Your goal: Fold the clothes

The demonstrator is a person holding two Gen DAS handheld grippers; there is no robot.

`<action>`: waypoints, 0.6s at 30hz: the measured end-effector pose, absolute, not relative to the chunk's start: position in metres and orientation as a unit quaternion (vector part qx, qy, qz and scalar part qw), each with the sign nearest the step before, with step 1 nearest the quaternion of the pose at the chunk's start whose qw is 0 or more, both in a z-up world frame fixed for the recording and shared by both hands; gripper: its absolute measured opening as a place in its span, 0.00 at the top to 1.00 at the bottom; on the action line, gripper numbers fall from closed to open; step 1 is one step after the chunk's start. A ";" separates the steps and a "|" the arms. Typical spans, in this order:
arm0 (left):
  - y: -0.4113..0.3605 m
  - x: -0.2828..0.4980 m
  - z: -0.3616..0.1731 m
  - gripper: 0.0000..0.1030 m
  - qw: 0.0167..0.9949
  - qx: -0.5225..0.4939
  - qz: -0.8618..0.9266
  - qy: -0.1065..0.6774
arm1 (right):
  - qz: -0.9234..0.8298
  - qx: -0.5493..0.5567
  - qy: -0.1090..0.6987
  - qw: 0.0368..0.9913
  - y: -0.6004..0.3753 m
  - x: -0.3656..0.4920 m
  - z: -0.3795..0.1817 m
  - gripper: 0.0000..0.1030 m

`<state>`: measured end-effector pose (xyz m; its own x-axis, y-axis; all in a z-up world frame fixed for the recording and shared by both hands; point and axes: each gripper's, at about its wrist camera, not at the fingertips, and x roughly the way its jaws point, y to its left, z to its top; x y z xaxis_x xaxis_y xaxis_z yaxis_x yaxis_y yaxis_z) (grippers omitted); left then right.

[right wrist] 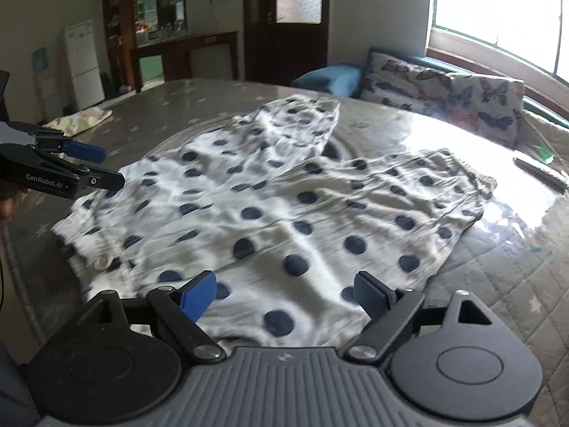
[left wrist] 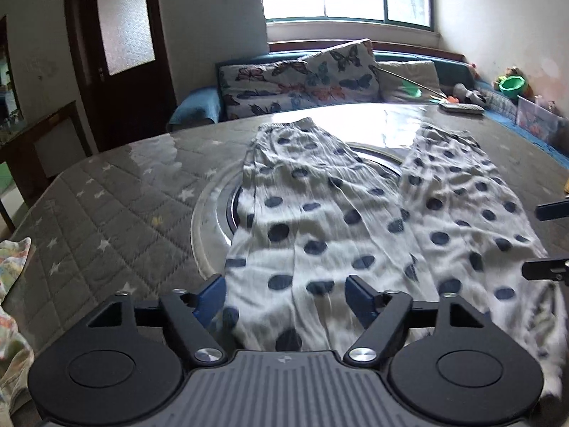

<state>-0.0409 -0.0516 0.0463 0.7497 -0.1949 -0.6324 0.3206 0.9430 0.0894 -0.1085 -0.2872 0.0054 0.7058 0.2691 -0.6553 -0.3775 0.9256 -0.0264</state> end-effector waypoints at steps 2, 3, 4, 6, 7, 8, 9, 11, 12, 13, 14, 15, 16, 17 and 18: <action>-0.055 -0.035 0.044 0.19 0.933 0.095 -0.135 0.318 | 0.164 -0.082 0.329 0.926 -0.289 -0.103 0.002 0.07; -0.056 -0.033 0.041 0.15 0.935 0.095 -0.134 0.314 | 0.160 -0.080 0.325 0.928 -0.291 -0.101 0.000 0.07; -0.056 -0.032 0.038 0.12 0.937 0.095 -0.132 0.310 | 0.159 -0.077 0.324 0.929 -0.292 -0.099 -0.001 0.06; -0.056 -0.028 0.032 0.08 0.939 0.094 -0.126 0.305 | 0.158 -0.069 0.323 0.931 -0.295 -0.095 -0.005 0.06; -0.056 -0.026 0.030 0.07 0.940 0.092 -0.124 0.304 | 0.157 -0.068 0.323 0.931 -0.296 -0.094 -0.007 0.06; -0.055 -0.025 0.027 0.07 0.941 0.090 -0.121 0.304 | 0.155 -0.068 0.324 0.931 -0.297 -0.092 -0.010 0.05; -0.054 -0.023 0.025 0.05 0.941 0.087 -0.119 0.305 | 0.153 -0.068 0.325 0.931 -0.298 -0.091 -0.013 0.05; -0.052 -0.020 0.020 0.04 0.941 0.080 -0.116 0.308 | 0.148 -0.065 0.329 0.930 -0.300 -0.090 -0.018 0.04; -0.051 -0.018 0.018 0.02 0.940 0.078 -0.115 0.311 | 0.148 -0.063 0.331 0.930 -0.301 -0.089 -0.020 0.04; -0.051 -0.017 0.015 0.00 0.939 0.078 -0.114 0.314 | 0.146 -0.060 0.333 0.929 -0.303 -0.089 -0.023 0.03; -0.051 -0.016 0.013 0.00 0.939 0.078 -0.113 0.317 | 0.144 -0.059 0.334 0.930 -0.304 -0.089 -0.026 0.01; -0.050 -0.015 0.011 0.00 0.938 0.078 -0.112 0.320 | 0.143 -0.057 0.333 0.930 -0.305 -0.090 -0.028 0.00; -0.050 -0.014 0.009 0.00 0.937 0.076 -0.113 0.323 | 0.143 -0.056 0.331 0.931 -0.307 -0.090 -0.029 0.00; -0.049 -0.014 0.009 0.00 0.936 0.072 -0.115 0.325 | 0.143 -0.054 0.330 0.931 -0.308 -0.090 -0.030 0.00; -0.048 -0.014 0.009 0.00 0.935 0.069 -0.116 0.327 | 0.143 -0.052 0.330 0.932 -0.308 -0.090 -0.030 0.00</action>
<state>-0.0138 -0.0483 0.0090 0.7596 -0.1719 -0.6273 0.2626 0.9634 0.0540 -0.0904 -0.3085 -0.0303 0.7411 0.2329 -0.6297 -0.3013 0.9535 -0.0020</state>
